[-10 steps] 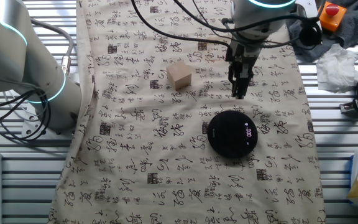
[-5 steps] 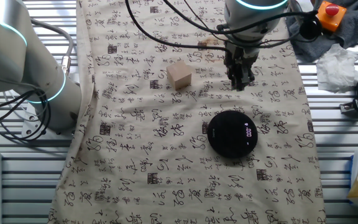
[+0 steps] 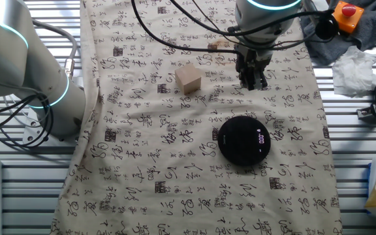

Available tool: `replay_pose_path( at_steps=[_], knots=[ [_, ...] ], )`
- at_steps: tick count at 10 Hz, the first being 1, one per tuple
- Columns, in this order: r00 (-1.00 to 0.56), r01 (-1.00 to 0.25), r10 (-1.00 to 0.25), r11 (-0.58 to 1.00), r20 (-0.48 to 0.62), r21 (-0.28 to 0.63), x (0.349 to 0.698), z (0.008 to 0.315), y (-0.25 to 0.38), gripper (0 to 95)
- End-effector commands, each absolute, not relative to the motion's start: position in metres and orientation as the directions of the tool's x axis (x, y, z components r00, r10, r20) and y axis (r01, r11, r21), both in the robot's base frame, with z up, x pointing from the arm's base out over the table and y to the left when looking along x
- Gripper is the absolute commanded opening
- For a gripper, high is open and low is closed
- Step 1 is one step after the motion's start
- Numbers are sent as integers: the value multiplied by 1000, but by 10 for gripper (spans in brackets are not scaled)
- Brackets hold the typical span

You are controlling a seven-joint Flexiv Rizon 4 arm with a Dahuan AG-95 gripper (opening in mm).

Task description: Place the block on the scale

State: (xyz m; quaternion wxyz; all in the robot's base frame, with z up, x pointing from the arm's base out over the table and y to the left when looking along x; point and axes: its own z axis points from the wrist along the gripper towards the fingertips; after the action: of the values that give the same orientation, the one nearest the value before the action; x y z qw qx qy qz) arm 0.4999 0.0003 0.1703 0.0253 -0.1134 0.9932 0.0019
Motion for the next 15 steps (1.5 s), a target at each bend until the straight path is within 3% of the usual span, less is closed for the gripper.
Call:
replay_pose_path(
  at_steps=[1, 15],
  knots=[
    [-973, -227, -227, 974, -51, -1, 500, 170, 0, 0],
    [-977, -209, -209, 978, -47, -6, 499, 171, 0, 0]
  ],
)
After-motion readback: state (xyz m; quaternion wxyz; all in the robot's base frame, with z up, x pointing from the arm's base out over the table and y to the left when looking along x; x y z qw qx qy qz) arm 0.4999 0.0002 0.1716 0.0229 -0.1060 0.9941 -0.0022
